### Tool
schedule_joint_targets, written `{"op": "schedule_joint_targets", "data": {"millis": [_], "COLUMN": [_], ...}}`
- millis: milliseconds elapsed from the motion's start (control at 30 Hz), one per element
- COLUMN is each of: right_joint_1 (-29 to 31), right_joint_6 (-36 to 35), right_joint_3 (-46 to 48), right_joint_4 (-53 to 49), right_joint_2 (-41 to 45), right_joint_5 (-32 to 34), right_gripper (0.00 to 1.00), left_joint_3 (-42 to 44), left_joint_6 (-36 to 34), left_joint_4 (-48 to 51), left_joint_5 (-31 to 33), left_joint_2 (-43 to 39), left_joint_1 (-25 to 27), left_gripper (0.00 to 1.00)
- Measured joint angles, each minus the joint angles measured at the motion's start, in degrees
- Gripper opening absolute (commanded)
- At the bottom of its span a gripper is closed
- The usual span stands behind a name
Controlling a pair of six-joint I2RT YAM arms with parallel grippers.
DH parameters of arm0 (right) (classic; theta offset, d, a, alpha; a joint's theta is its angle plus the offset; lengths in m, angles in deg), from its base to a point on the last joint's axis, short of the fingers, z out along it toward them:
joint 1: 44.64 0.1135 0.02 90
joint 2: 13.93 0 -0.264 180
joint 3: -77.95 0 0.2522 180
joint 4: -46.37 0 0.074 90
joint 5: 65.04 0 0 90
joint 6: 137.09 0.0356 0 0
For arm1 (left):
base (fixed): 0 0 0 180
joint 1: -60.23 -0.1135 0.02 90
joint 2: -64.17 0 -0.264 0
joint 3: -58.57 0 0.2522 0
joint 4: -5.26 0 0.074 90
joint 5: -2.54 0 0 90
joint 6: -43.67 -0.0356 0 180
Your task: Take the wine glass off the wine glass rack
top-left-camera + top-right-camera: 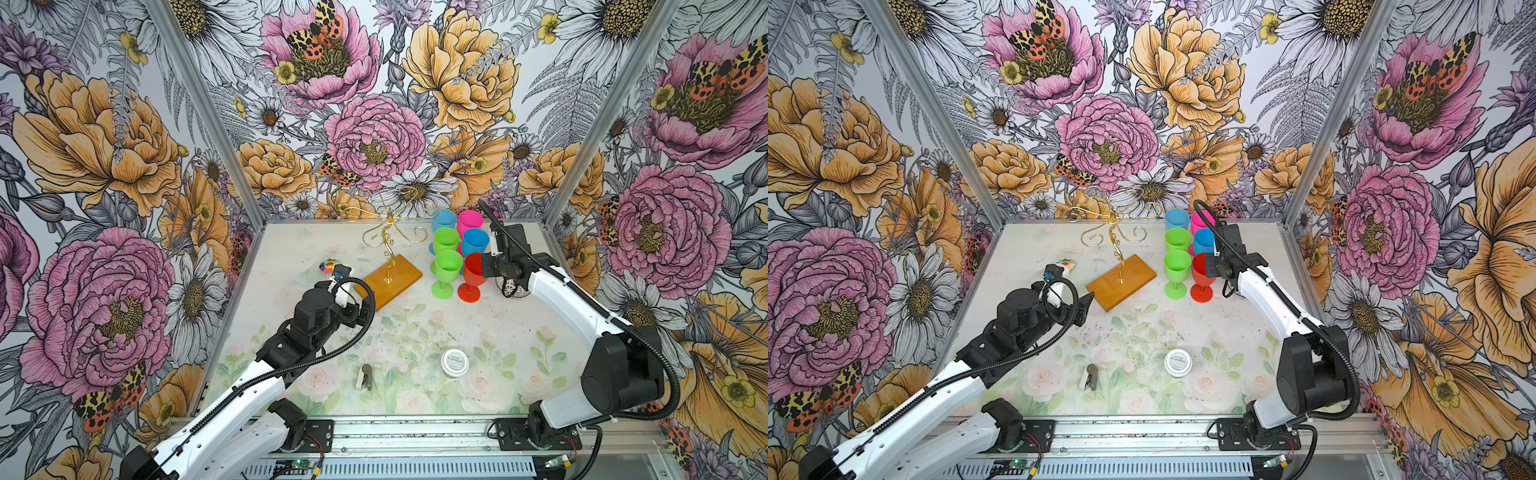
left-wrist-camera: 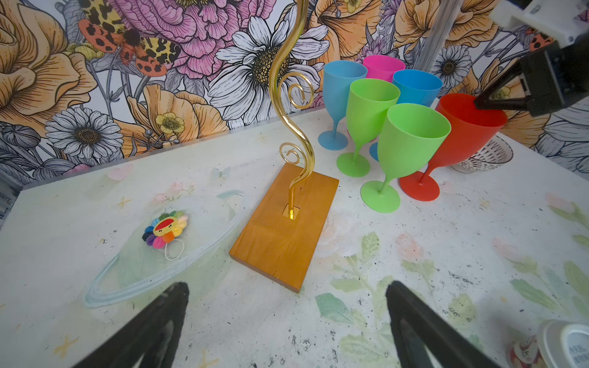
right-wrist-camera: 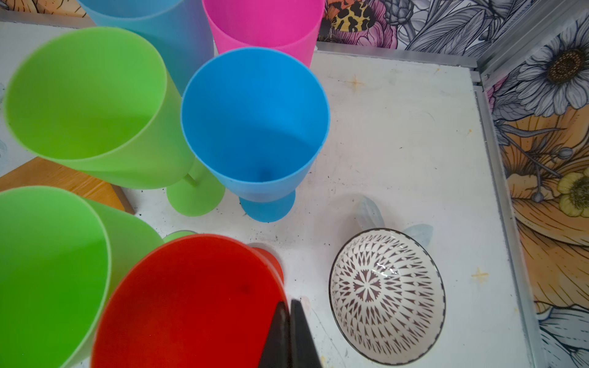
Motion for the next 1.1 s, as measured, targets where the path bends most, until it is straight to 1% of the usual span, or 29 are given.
{"op": "schedule_joint_targets", "data": {"millis": [133, 233, 333, 433, 567, 667, 800, 900, 1100], "right_joint_1": [0.00, 0.00, 0.00, -0.11, -1.05, -2.47, -5.49, -8.52, -14.08], "right_joint_6": [0.09, 0.28, 0.48, 0.76, 1.27, 1.62, 1.86, 2.25, 3.54], "right_joint_3": [0.09, 0.09, 0.11, 0.20, 0.22, 0.22, 0.35, 2.36, 10.43], "right_joint_4": [0.39, 0.39, 0.39, 0.37, 0.39, 0.42, 1.53, 3.87, 10.03], "right_joint_2": [0.00, 0.00, 0.02, 0.52, 3.02, 5.42, 8.09, 10.36, 14.78], "right_joint_5": [-0.02, -0.04, -0.07, -0.04, -0.15, -0.04, 0.68, 1.14, 2.23], "right_gripper": [0.19, 0.27, 0.38, 0.51, 0.70, 0.79, 0.85, 0.88, 0.91], "left_joint_3": [0.00, 0.00, 0.00, 0.00, 0.17, 0.72, 2.32, 4.48, 8.52], "left_joint_6": [0.00, 0.00, -0.02, 0.00, 0.48, 1.55, 2.84, 3.23, 2.47], "left_joint_4": [0.00, 0.04, 0.02, -0.04, -1.22, -3.08, -7.28, -12.02, -23.23], "left_joint_5": [0.00, 0.00, 0.04, 0.13, 0.28, 0.31, 0.52, 0.70, 0.85], "left_joint_2": [0.04, 0.11, 0.11, 0.20, 1.51, 2.80, 4.92, 7.23, 15.26], "left_joint_1": [0.00, -0.02, -0.07, -0.70, -4.26, -8.39, -14.60, -18.40, -22.21], "left_gripper": [0.99, 0.99, 0.99, 0.99, 0.99, 0.99, 0.99, 0.99, 0.99]}}
